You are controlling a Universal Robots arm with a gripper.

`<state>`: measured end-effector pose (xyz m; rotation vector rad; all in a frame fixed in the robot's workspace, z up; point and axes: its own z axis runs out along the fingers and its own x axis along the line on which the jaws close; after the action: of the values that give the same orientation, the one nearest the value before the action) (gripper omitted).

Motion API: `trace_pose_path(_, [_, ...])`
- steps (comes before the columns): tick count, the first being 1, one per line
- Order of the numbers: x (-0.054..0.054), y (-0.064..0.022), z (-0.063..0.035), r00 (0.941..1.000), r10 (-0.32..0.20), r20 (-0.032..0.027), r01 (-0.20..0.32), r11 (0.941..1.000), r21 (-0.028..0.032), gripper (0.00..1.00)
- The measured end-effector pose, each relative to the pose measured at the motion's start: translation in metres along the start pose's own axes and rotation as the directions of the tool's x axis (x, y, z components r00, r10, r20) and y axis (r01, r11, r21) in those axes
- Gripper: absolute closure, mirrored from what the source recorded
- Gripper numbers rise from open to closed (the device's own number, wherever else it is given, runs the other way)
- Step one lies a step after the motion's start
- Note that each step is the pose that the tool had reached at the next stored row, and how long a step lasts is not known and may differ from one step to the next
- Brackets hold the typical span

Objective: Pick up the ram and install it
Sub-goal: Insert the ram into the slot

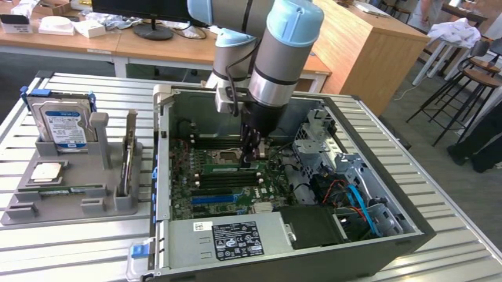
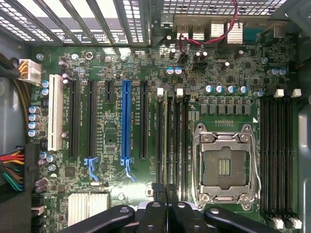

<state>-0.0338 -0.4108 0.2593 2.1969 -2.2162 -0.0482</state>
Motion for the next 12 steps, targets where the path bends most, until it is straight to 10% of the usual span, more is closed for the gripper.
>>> trace_pose_path(12, [0.0003, -0.0001, 0.0036, 1.0, 0.0, -0.0004, 0.0, 1.0, -0.0002, 0.89])
